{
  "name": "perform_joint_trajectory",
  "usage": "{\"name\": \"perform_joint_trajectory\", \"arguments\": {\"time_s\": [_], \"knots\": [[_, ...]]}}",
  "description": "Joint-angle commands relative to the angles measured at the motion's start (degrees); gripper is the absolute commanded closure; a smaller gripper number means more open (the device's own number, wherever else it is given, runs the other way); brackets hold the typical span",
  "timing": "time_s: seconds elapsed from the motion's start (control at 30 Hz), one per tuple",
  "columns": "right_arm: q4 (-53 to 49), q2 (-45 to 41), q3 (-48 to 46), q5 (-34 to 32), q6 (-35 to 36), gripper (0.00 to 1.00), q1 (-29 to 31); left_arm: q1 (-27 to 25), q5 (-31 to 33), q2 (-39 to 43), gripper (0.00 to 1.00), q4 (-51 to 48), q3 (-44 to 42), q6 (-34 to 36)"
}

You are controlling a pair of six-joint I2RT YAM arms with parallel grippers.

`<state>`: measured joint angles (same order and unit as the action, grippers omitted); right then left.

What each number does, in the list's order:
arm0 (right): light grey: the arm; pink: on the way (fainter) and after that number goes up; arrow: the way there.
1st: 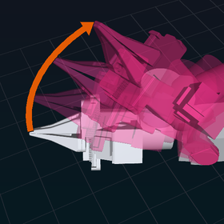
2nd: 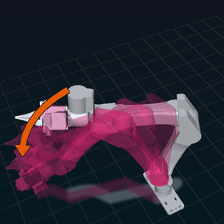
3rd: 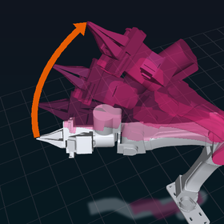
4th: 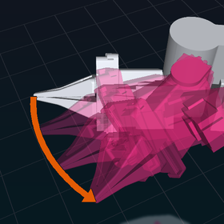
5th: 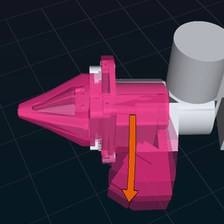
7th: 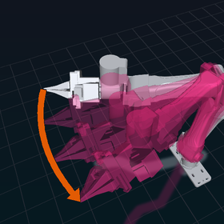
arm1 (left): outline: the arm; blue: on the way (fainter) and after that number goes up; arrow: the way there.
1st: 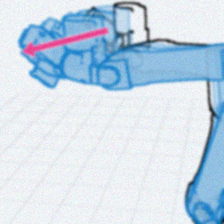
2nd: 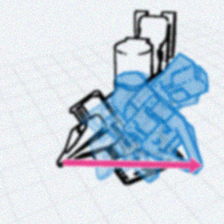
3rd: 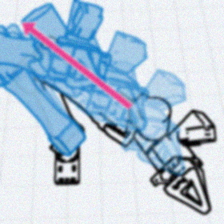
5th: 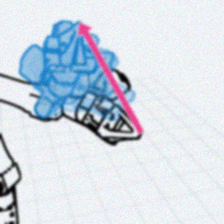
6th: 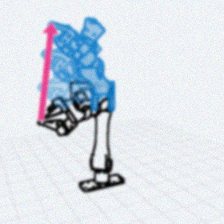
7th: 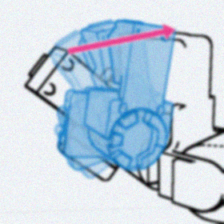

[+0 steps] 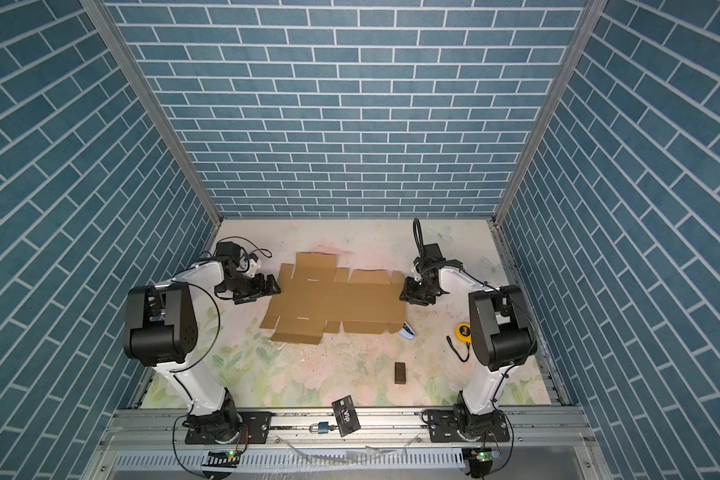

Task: Fold the paper box

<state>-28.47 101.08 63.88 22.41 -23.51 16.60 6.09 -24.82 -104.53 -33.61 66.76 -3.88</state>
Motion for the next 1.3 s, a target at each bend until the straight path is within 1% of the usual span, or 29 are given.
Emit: {"name": "perform_joint_trajectory", "arguments": {"time_s": [0.0,0.2,0.3,0.37,0.4,0.5,0.57,0.63,0.87,1.03,1.1,1.17,1.27], "knots": [[2.77,0.83,-0.9,1.23,-3.21,0.63,0.79,0.24,-2.25,-1.79,0.05,-0.86,1.18,-0.94],[4.46,3.07,-0.24,1.49,-4.39,0.68,1.66,0.2,-5.52,-5.61,0.1,-1.72,3.09,-1.39],[4.65,4.23,0.43,1.58,-4.28,0.69,2.01,0.24,-8.62,-7.01,0.17,-1.52,3.53,-2.3],[4.09,5.14,1.1,1.75,-4.27,0.7,2.16,0.24,-10.69,-7.59,0.19,-1.51,3.72,-3.26],[3.89,5.18,1.24,1.76,-4.36,0.71,2.26,0.23,-11.24,-7.7,0.2,-1.5,3.81,-3.7],[4.39,4.83,1.24,1.76,-4.58,0.71,2.56,0.24,-12.56,-7.67,0.27,-1.42,4.03,-4.27],[4.31,5.07,1.76,1.77,-4.44,0.72,2.51,0.24,-13.76,-7.7,0.28,-1.2,3.99,-4.96],[3.92,5.53,2.51,1.8,-4.61,0.72,2.56,0.24,-14.98,-7.38,0.33,-1.1,3.98,-5.56],[4.27,6.84,3.95,2.55,-5.15,0.72,2.83,0.24,-17.15,-3.72,0.4,-0.06,2.86,-7.37],[5.2,6.62,3.84,2.55,-5.55,0.72,3.11,0.22,-16.4,-1.67,0.46,0.1,2.02,-7.32],[4.43,7.49,4.56,2.46,-5.15,0.72,3.11,0.29,-16.67,-1.47,0.52,0.52,1.79,-7.45],[3.95,7.67,4.82,2.52,-5.29,0.72,3.19,0.33,-16.32,-1.15,0.54,0.31,1.8,-7.42],[5.95,6.83,3.5,2.57,-5.94,0.72,3.18,0.42,-16.16,-0.85,0.56,0.69,1.32,-7.44]]}}
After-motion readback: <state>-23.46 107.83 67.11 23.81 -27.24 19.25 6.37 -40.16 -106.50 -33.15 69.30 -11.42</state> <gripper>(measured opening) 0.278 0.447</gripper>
